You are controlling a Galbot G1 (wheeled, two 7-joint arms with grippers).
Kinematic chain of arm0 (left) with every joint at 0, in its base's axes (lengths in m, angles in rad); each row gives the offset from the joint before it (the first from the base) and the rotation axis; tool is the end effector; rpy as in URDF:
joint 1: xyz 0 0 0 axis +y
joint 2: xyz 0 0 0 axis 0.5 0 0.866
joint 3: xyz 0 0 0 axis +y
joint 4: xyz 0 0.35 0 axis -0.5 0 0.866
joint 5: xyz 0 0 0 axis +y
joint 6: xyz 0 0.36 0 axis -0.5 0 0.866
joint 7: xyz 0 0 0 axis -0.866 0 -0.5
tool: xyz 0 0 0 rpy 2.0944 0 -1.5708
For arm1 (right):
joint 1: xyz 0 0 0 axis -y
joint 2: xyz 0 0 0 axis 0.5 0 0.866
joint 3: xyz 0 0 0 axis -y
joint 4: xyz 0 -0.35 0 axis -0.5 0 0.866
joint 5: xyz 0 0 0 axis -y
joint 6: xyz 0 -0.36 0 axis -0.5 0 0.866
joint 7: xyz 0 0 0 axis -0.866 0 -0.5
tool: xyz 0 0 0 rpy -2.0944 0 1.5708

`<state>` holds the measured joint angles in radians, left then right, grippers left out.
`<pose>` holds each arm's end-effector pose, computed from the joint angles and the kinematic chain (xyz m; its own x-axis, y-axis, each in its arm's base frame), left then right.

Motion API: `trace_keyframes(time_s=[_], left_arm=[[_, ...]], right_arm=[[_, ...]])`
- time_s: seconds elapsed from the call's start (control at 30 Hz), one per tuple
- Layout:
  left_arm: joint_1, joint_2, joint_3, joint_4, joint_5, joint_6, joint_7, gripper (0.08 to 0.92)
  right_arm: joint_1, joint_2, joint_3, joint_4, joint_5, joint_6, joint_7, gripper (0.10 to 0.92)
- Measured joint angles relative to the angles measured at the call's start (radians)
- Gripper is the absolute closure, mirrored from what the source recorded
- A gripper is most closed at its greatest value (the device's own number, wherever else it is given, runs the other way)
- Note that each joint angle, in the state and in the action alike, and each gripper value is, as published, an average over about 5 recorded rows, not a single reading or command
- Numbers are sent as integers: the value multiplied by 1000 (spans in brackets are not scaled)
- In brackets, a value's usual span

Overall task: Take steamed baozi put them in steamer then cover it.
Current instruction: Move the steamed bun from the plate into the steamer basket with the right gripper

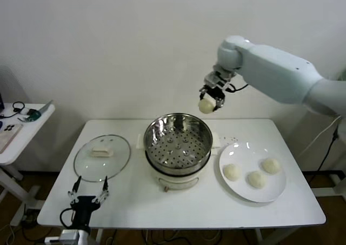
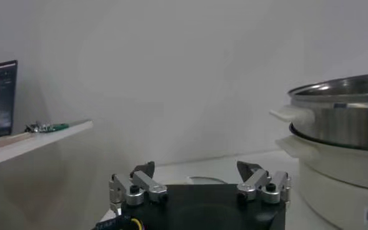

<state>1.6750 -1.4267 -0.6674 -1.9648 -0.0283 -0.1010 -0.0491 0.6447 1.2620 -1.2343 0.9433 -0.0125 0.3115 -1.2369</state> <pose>0.1472 0.0776 -0.3573 -0.9884 -0.1076 0.1073 -0.0875 0.9802 0.1776 0.6238 0.1022 0.0213 -0.2617 -0.0836 0.9615 -0.5414 -0.8120 -0.2180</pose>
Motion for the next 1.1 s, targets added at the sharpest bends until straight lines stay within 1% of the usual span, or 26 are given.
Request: trace_keyframes(time_s=[0.23,0.43,0.7,0.97,1.1], left_arm=[[1,7,-1,-11,2,7,2,177],[-7,8,0,-16,9,12,5,177],[-3,7,-4,-20,12,13,7,177],[-5,5,-7,-20,11,14,4,177],[-7,5,-7,-19,11,15,3,177]], right_arm=[[-61,111,19,-44,-109,81,-1,337],[-128,175,46,-77,-213,137,-1,338],[-201,211,77,-102,-337,188,5,338],[-248,229,100,-122,-413,215,12,333],[-266,234,112,-127,-447,225,15,273]])
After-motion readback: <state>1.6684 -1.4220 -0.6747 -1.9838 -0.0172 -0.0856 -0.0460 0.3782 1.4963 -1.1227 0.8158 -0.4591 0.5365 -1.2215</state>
